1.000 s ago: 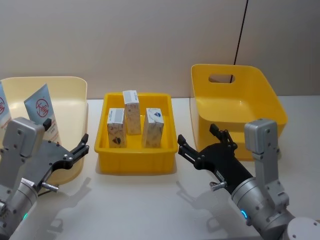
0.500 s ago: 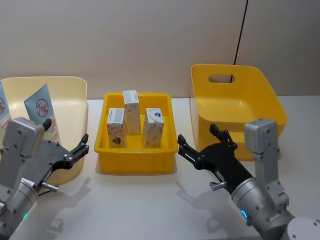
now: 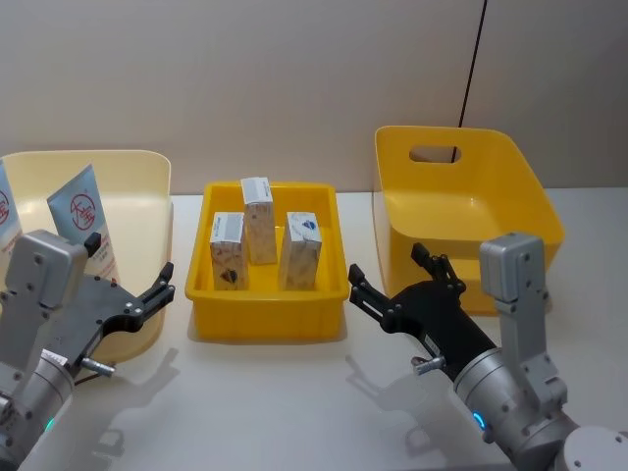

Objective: Bimanual collaborative sorting of washing and personal care products

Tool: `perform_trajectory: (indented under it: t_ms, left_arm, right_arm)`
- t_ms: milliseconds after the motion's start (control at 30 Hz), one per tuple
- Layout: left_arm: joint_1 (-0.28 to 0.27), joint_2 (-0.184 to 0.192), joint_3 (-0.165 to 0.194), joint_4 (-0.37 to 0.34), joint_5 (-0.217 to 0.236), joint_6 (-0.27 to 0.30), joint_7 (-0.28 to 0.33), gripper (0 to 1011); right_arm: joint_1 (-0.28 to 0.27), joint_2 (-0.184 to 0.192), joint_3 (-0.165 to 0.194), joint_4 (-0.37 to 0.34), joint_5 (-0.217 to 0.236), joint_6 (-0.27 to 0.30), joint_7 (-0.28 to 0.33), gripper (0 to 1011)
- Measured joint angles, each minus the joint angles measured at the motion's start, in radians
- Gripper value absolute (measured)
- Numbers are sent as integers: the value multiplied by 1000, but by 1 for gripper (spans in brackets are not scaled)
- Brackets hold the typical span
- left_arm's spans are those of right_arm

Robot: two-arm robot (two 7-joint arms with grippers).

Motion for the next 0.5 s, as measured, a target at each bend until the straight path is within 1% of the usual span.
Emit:
perform_trajectory:
  t_ms: [500]
  left_arm:
    - [0, 0, 0, 0, 0, 0, 0, 999]
  right_arm:
    - [0, 0, 0, 0, 0, 0, 0, 1001]
